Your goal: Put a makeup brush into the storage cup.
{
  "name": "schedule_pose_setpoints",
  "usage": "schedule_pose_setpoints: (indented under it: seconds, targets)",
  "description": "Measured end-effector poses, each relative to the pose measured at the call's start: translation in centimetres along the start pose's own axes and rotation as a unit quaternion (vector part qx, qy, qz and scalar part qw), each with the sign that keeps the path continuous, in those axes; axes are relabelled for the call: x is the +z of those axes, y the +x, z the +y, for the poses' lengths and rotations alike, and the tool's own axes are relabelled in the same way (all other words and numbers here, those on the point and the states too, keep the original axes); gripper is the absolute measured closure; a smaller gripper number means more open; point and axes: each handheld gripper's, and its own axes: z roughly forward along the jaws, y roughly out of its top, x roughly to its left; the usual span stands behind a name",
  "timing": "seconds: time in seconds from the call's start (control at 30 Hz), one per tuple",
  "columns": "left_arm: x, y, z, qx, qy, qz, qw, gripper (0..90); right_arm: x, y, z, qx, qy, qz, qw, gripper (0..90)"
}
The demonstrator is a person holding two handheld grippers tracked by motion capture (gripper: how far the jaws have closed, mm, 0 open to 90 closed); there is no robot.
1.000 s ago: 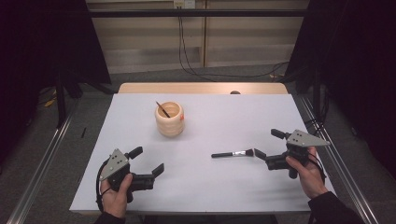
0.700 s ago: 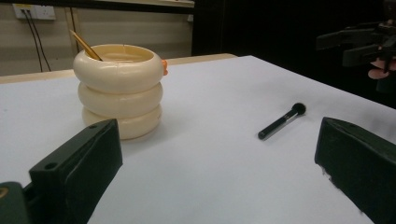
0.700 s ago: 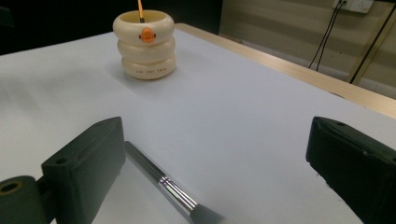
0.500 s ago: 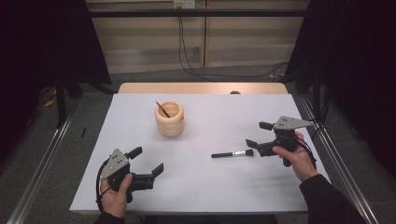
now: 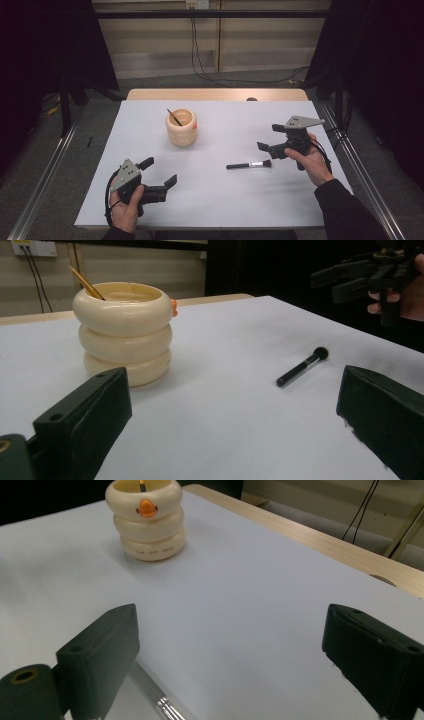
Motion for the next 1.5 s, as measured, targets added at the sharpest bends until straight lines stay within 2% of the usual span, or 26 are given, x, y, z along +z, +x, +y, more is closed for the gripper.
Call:
schedule_pose_setpoints:
  seconds: [0.07,0.1,0.17,0.23,0.37,0.43,0.53,0.6,0.63,0.67,0.77,0.83,0.9,0.93,1.03,1.07,1.1,1.2,1.23,1.27,1.33,1.37,1.4,1.43,1.47,1.5]
  targets:
    - [0.0,0.0,0.0,0.001,-0.001,-0.004,1.0,1.1,0.1,-0.1,0.2,-0.012,0.02,0.021,0.9995,2.5]
    - [0.0,0.0,0.0,0.001,-0.001,-0.003,1.0,1.1,0.2,-0.1,0.4,-0.005,0.031,0.045,0.9985,3.2]
    - [-0.1,0.1,0.0,0.005,0.005,-0.004,1.0,1.1,0.3,-0.1,0.6,-0.019,0.055,0.071,0.9957,8.0]
    - [-0.1,0.1,0.0,0.0,0.002,-0.002,1.0,1.2,0.7,-0.1,0.6,-0.031,0.08,0.079,0.9932,8.2]
    - [-0.2,0.1,0.0,-0.002,-0.001,-0.01,0.9999,1.4,1.6,-0.1,0.6,-0.049,0.127,0.099,0.9857,8.2]
    - [-0.2,0.2,0.0,-0.003,0.0,-0.012,0.9999,1.5,2.0,0.1,0.5,-0.055,0.152,0.106,0.9812,7.7]
    - [-0.2,0.2,0.0,-0.001,0.0,-0.008,1.0,1.5,2.5,0.4,0.5,-0.072,0.177,0.119,0.9743,12.3]
    - [-0.2,0.2,0.0,-0.001,0.001,-0.009,1.0,1.4,3.0,0.5,0.6,-0.083,0.193,0.133,0.9687,14.3]
    - [-0.2,0.2,0.0,-0.001,0.001,-0.007,1.0,1.4,3.2,0.6,0.6,-0.085,0.206,0.136,0.9652,15.2]
    - [-0.2,0.2,0.0,-0.001,0.001,-0.008,1.0,1.4,3.5,0.7,0.6,-0.098,0.22,0.143,0.9601,18.0]
    - [-0.3,0.3,0.0,-0.006,-0.003,-0.005,1.0,1.1,4.1,0.9,0.6,-0.108,0.245,0.159,0.9502,25.2]
    - [-0.2,0.3,0.0,-0.006,-0.002,-0.004,1.0,1.4,4.4,1.0,0.7,-0.119,0.25,0.17,0.9457,28.4]
    - [-0.2,0.3,0.0,-0.003,-0.001,-0.005,1.0,1.2,4.6,1.1,0.9,-0.128,0.254,0.167,0.9439,28.5]
    - [-0.2,0.3,0.0,-0.003,0.0,-0.003,1.0,1.4,4.8,1.1,1.0,-0.132,0.262,0.17,0.941,30.3]
    - [-0.2,0.2,0.0,0.003,0.002,-0.003,1.0,1.3,5.3,1.3,1.3,-0.149,0.288,0.187,0.9273,42.7]
    - [-0.1,0.2,0.0,0.005,0.003,-0.003,1.0,1.3,5.5,1.4,1.4,-0.155,0.296,0.187,0.9238,42.8]
    - [-0.1,0.2,0.0,0.009,0.004,-0.004,0.9999,1.2,5.7,1.5,1.5,-0.157,0.304,0.179,0.9224,43.5]
    - [-0.1,0.2,0.0,0.012,0.007,-0.006,0.9999,1.2,6.0,1.3,1.7,-0.167,0.323,0.173,0.9153,48.8]
    - [-0.1,0.2,0.0,0.009,0.006,-0.005,0.9999,1.2,6.0,1.3,1.8,-0.164,0.332,0.174,0.9125,52.1]
    - [-0.1,0.2,0.0,0.008,0.006,-0.005,0.9999,1.3,6.2,1.3,1.8,-0.173,0.338,0.18,0.9075,54.8]
    - [-0.1,0.1,0.0,0.01,0.006,-0.002,0.9999,1.3,6.2,1.2,1.8,-0.178,0.349,0.178,0.9027,57.3]
    - [-0.1,0.1,0.0,0.01,0.007,-0.003,0.9999,1.3,6.3,1.2,1.7,-0.181,0.356,0.184,0.8982,58.7]
    - [-0.1,0.1,0.0,0.01,0.008,-0.003,0.9999,1.3,6.4,1.2,1.7,-0.182,0.361,0.183,0.896,59.4]
    - [0.0,0.1,0.0,0.009,0.008,-0.008,0.9999,1.3,6.4,1.3,1.6,-0.179,0.365,0.182,0.8955,60.7]
    - [0.0,0.1,0.0,0.012,0.009,-0.007,0.9999,1.2,6.6,1.2,1.5,-0.188,0.358,0.188,0.8952,62.1]
    - [0.0,0.1,0.0,0.012,0.009,-0.007,0.9999,1.3,6.6,1.3,1.4,-0.186,0.367,0.184,0.8929,62.3]
